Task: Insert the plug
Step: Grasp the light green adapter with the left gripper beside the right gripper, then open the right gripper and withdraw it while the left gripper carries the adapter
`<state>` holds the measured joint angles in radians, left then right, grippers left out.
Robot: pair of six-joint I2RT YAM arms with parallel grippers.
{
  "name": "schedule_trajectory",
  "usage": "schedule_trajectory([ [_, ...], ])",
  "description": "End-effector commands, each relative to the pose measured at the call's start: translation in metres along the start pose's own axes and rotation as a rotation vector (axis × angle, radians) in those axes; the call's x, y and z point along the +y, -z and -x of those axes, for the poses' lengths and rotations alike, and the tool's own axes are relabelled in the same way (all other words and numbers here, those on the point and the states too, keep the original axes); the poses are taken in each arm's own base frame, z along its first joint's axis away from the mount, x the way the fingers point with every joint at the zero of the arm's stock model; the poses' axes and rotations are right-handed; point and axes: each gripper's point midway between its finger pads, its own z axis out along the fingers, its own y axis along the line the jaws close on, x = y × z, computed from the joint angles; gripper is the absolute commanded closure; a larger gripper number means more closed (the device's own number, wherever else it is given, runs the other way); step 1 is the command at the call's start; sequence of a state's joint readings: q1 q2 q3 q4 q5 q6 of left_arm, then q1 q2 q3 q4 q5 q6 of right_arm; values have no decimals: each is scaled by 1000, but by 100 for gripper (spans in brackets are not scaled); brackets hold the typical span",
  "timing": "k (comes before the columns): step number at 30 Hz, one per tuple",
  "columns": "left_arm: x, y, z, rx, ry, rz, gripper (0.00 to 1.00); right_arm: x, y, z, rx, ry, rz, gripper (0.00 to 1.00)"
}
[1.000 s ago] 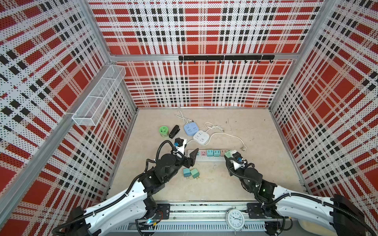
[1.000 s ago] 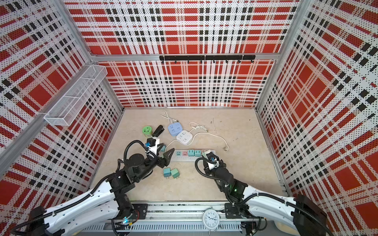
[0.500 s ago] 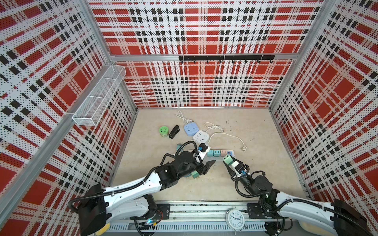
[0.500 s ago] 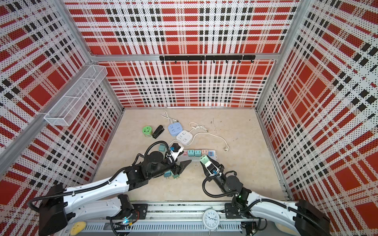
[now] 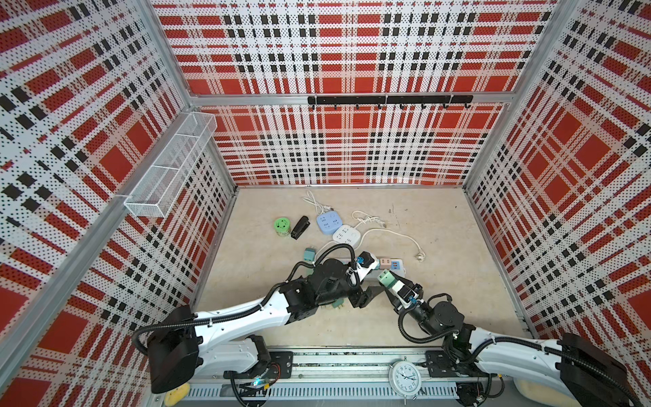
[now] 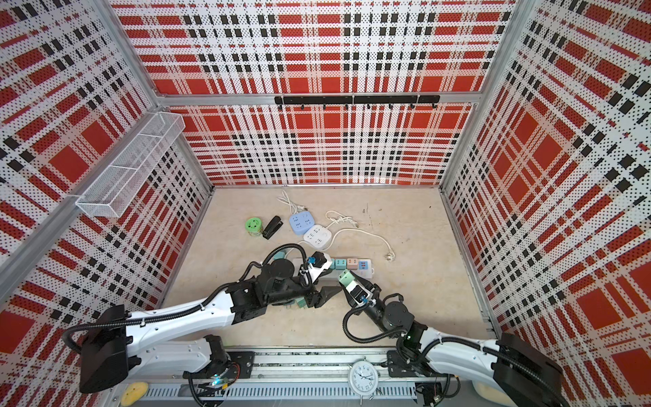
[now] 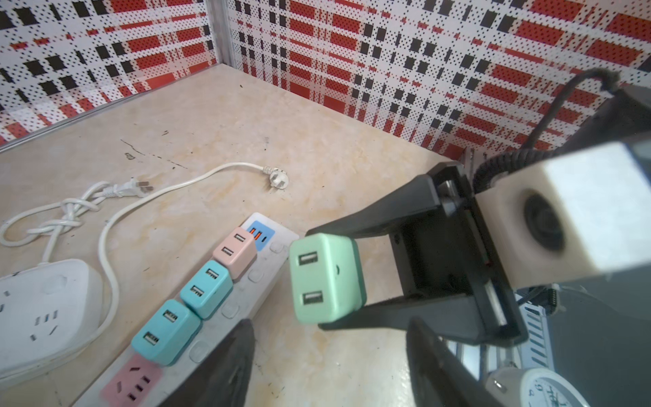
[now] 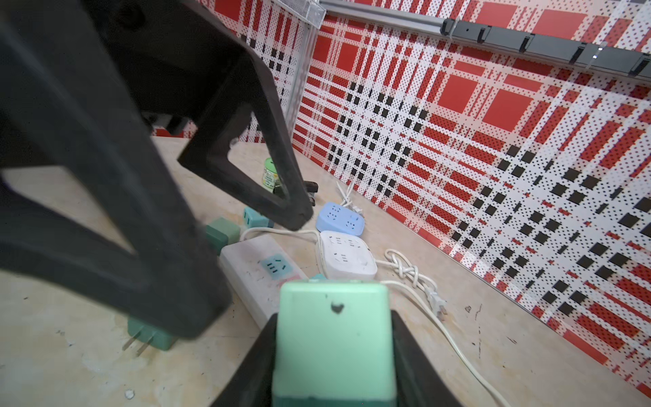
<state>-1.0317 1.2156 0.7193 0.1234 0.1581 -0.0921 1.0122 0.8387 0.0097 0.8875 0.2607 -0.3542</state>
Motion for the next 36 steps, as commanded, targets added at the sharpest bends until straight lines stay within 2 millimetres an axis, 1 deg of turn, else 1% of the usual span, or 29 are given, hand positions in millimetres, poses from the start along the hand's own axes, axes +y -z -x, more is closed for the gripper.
schedule_trajectory([
  [1, -3, -5, 12, -18, 49, -44, 31, 8, 11, 2, -55, -2, 51, 100],
  [3, -3, -8, 12, -11, 71, -59, 33, 7, 12, 5, -64, -15, 48, 100],
  [4, -4, -9, 11, -6, 79, -65, 33, 9, 13, 7, -72, -18, 66, 100],
  [12, -18, -18, 8, 27, 115, -155, 36, 16, 15, 10, -87, -33, 110, 100],
  [14, -20, -20, 7, 36, 120, -170, 40, 15, 14, 9, -83, -30, 103, 100],
  [17, -20, -24, 5, 52, 124, -177, 47, 16, 14, 10, -91, -37, 106, 100],
  [19, -20, -26, 2, 61, 124, -177, 55, 17, 13, 9, -84, -36, 109, 100],
  [24, -23, -29, 0, 72, 118, -195, 80, 15, 13, 10, -90, -41, 97, 100],
  [27, -24, -29, -1, 76, 113, -199, 94, 13, 12, 7, -76, -38, 83, 100],
  [28, -23, -29, -1, 76, 112, -198, 99, 10, 12, 7, -75, -40, 70, 92],
  [29, -24, -28, 0, 74, 108, -198, 100, 9, 12, 8, -77, -48, 62, 81],
  [31, -22, -27, 1, 68, 103, -187, 100, 8, 11, 7, -75, -61, 58, 55],
  [32, -20, -25, 1, 63, 99, -179, 100, 9, 11, 6, -68, -61, 60, 46],
  [33, -18, -24, 1, 58, 94, -164, 100, 4, 11, 2, -51, -58, 30, 36],
  [35, -10, -19, 3, 41, 84, -126, 100, -5, 10, -1, -36, -59, -26, 31],
  [36, -6, -16, 5, 29, 81, -103, 100, -7, 10, 0, -40, -67, -32, 28],
])
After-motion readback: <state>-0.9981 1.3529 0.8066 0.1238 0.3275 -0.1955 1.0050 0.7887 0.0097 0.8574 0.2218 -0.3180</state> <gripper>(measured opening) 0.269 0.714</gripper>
